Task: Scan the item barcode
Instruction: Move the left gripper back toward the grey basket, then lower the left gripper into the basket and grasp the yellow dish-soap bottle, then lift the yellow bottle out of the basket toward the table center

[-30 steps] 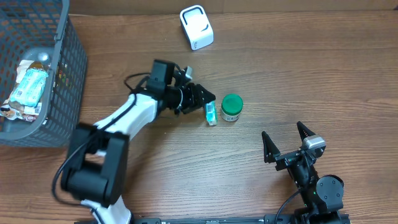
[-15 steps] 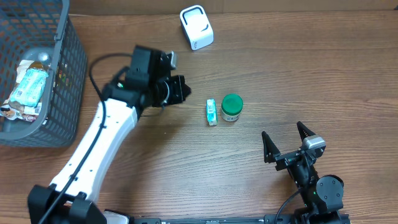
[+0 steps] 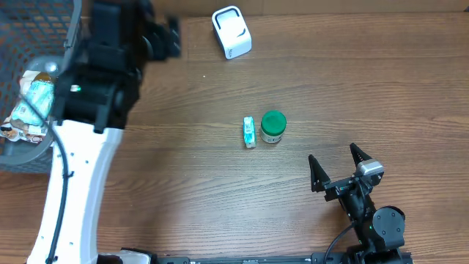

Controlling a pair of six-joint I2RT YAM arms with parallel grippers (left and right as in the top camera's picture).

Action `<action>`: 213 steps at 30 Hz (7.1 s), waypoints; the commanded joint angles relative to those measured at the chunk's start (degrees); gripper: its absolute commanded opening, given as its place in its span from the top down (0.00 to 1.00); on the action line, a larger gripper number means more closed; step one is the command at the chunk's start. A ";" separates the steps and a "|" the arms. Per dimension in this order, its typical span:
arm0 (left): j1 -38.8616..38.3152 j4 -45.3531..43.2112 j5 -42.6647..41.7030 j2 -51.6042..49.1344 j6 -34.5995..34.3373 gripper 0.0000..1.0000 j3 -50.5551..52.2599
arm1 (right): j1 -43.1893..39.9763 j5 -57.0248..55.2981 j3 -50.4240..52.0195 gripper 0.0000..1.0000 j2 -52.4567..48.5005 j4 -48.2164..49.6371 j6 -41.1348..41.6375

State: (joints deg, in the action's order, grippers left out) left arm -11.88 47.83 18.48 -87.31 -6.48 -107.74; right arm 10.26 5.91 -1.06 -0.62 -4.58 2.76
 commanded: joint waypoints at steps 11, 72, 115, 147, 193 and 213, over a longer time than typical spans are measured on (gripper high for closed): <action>27.02 -5.03 -9.51 -2.03 6.40 0.00 -1.14 | 0.28 -0.39 0.59 0.00 0.46 0.20 -0.26; 44.06 -0.31 -39.50 -35.15 24.26 0.00 -0.39 | 0.28 -0.39 0.59 0.00 0.46 0.20 -0.26; 44.06 0.33 -40.57 -35.28 24.28 0.54 -0.35 | 0.28 -0.39 0.59 0.00 0.46 0.20 -0.24; 44.06 0.66 -39.01 -35.30 24.28 0.41 -0.31 | 0.28 -0.39 0.59 0.00 0.46 0.20 -0.26; 42.69 -1.33 -33.46 -2.64 -2.12 0.83 -9.49 | 0.28 -0.39 0.59 0.00 0.46 0.20 -0.24; 15.58 16.55 -29.77 3.74 -3.91 0.83 -8.55 | 0.28 -0.39 0.59 0.00 0.46 0.20 -0.26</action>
State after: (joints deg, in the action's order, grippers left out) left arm 7.64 62.83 -14.00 -84.42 -9.32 -115.63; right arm 10.26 5.89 -1.06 -0.62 -4.62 2.79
